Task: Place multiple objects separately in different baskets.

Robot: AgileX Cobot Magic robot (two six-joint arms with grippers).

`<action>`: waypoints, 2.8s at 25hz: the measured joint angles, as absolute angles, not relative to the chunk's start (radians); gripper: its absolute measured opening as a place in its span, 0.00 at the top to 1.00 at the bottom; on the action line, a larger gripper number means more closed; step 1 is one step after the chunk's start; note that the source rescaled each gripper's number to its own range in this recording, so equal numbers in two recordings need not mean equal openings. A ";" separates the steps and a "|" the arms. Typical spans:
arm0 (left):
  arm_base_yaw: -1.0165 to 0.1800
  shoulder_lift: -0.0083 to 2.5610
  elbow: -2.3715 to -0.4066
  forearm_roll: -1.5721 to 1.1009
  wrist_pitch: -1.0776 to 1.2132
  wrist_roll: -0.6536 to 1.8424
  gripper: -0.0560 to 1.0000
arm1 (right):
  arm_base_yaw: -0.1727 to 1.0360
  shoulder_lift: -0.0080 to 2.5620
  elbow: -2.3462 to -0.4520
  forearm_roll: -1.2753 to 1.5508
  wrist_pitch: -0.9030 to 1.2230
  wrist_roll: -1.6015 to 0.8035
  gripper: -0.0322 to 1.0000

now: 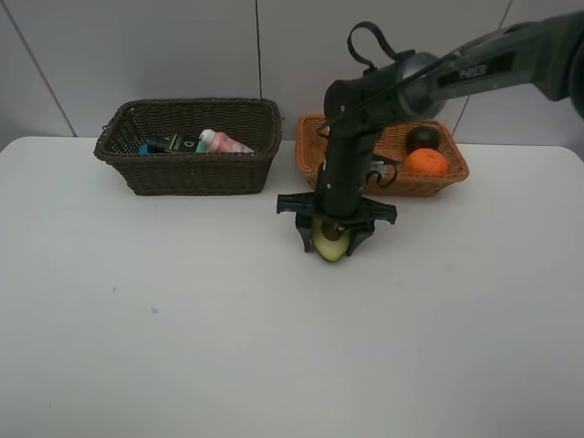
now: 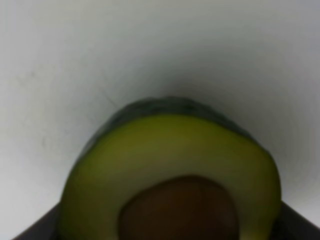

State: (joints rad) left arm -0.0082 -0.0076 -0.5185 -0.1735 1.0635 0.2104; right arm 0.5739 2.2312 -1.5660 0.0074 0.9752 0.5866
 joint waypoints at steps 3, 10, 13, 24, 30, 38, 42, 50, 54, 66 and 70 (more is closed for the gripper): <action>-0.008 -0.008 -0.519 -0.174 1.064 0.210 0.11 | 0.568 2.177 -1.622 -0.037 1.015 0.501 0.97; -0.008 -0.008 -0.519 -0.174 1.064 0.210 0.11 | 0.451 2.158 -1.852 -0.087 1.092 0.284 0.97; -0.008 -0.008 -0.519 -0.174 1.064 0.210 0.11 | 0.378 2.183 -1.903 -0.046 1.005 0.224 0.97; -0.008 -0.008 -0.519 -0.174 1.064 0.210 0.11 | 0.234 2.257 -1.915 -0.067 0.870 0.201 0.04; -0.008 -0.008 -0.519 -0.174 1.064 0.210 0.11 | 0.236 2.198 -1.915 -0.083 1.029 0.191 0.01; -0.008 -0.008 -0.519 -0.174 1.064 0.210 0.11 | 0.236 1.984 -1.777 -0.158 1.207 0.178 0.00; -0.008 -0.008 -0.519 -0.174 1.064 0.210 0.11 | 0.236 1.802 -1.533 -0.167 1.212 0.196 0.00; -0.008 -0.008 -0.519 -0.174 1.064 0.210 0.11 | 0.236 1.264 -1.011 -0.187 1.120 0.244 0.00; -0.008 -0.008 -0.519 -0.174 1.064 0.210 0.11 | 0.236 0.943 -0.806 -0.186 1.109 0.250 0.00; -0.008 -0.008 -0.519 -0.174 1.064 0.210 0.11 | 0.237 0.189 -0.616 -0.187 1.098 0.251 0.00; -0.008 -0.008 -0.519 -0.174 1.064 0.210 0.11 | 0.237 0.049 -0.616 -0.184 1.098 0.221 0.00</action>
